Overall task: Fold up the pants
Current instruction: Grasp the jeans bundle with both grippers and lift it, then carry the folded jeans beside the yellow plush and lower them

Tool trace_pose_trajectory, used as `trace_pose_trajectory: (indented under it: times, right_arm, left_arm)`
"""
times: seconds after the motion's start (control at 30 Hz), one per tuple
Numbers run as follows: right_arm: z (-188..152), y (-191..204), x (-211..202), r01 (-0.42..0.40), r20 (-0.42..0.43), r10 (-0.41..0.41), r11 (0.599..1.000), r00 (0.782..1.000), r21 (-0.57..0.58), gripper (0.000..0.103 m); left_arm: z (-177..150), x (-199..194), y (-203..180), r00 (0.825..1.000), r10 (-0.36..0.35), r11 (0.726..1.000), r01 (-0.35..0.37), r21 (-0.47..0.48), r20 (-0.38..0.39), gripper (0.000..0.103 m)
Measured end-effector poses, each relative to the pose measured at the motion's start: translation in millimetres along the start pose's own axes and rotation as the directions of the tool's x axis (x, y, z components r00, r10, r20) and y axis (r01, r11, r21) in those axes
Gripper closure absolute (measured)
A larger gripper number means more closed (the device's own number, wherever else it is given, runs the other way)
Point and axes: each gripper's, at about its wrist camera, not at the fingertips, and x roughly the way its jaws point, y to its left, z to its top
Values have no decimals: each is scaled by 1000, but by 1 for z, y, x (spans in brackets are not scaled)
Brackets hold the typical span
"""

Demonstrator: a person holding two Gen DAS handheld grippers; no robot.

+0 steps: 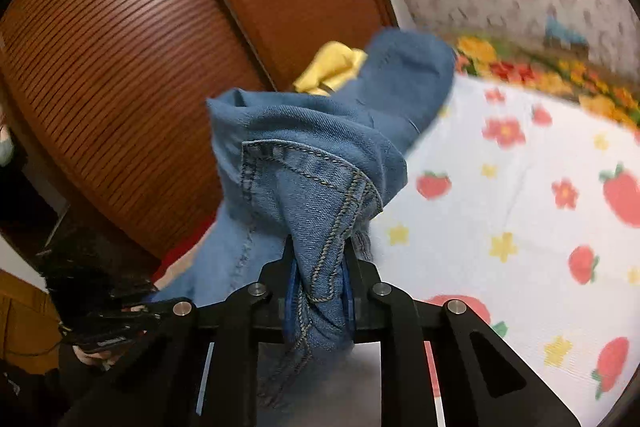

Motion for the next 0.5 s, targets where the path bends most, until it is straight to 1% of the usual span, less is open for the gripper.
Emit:
trace_pose_trajectory:
  times: [0.13, 0.27, 0.37, 0.43, 0.5]
  right_arm:
    - [16, 31, -23, -12, 44, 16, 996, 999, -86, 86]
    - [45, 53, -38, -29, 79, 42, 986, 996, -163, 86]
    - [70, 61, -38, -39, 88, 58, 978, 994, -203, 86]
    - [88, 68, -32, -45, 96, 69, 972, 993, -229, 86]
    - [107, 75, -26, -68, 105, 97, 966, 990, -251, 86]
  left_arm:
    - [3, -18, -6, 999, -25, 1000, 25, 2, 48, 92]
    - [19, -35, -6, 993, -42, 999, 41, 8, 112, 92]
    - [37, -45, 2, 987, -32, 999, 33, -2, 159, 92]
    - [51, -52, 12, 981, -14, 1000, 18, -17, 191, 92]
    - [65, -58, 23, 976, 9, 1000, -3, -31, 218, 92]
